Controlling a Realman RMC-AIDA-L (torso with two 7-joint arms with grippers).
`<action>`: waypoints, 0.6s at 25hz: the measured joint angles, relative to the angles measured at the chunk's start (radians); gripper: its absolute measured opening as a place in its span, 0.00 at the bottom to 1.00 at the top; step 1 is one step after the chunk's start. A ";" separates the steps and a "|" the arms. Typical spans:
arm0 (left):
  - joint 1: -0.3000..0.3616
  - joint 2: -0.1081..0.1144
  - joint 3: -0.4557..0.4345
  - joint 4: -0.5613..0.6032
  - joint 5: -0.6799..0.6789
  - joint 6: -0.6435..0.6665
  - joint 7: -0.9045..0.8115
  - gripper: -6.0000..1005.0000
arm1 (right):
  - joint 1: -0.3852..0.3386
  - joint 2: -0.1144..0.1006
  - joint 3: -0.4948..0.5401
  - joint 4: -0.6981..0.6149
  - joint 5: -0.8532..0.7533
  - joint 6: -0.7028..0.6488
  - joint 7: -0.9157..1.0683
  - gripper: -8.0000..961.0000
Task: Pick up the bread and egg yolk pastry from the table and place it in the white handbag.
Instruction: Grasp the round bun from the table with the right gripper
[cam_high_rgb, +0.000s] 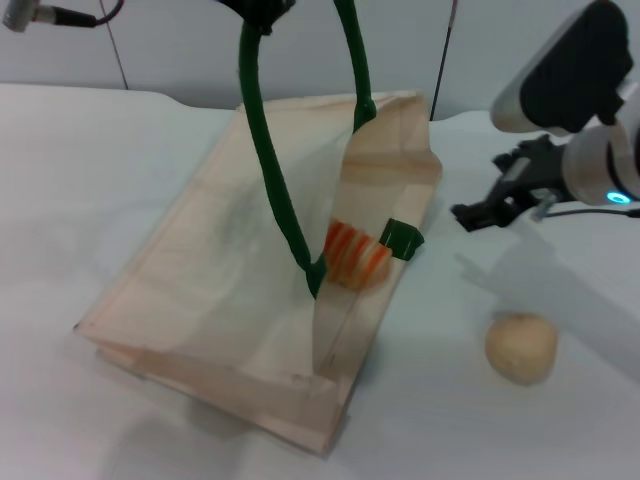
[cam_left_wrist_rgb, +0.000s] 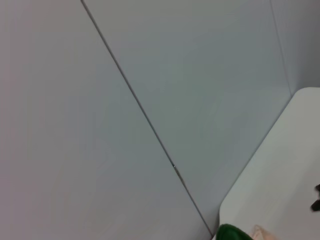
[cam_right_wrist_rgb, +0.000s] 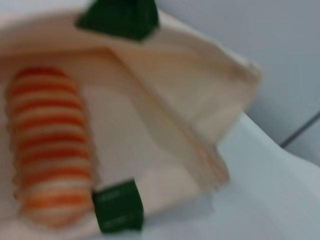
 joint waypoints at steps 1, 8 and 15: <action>0.002 0.000 -0.008 0.000 0.004 0.001 0.001 0.15 | -0.008 0.000 0.000 -0.014 -0.019 -0.011 0.010 0.90; 0.023 0.000 -0.021 -0.004 0.049 0.016 -0.002 0.15 | -0.084 0.003 -0.011 -0.168 -0.059 -0.109 0.039 0.90; 0.041 0.000 -0.030 -0.009 0.067 0.043 -0.003 0.15 | -0.104 0.004 -0.002 -0.247 -0.057 -0.249 0.049 0.89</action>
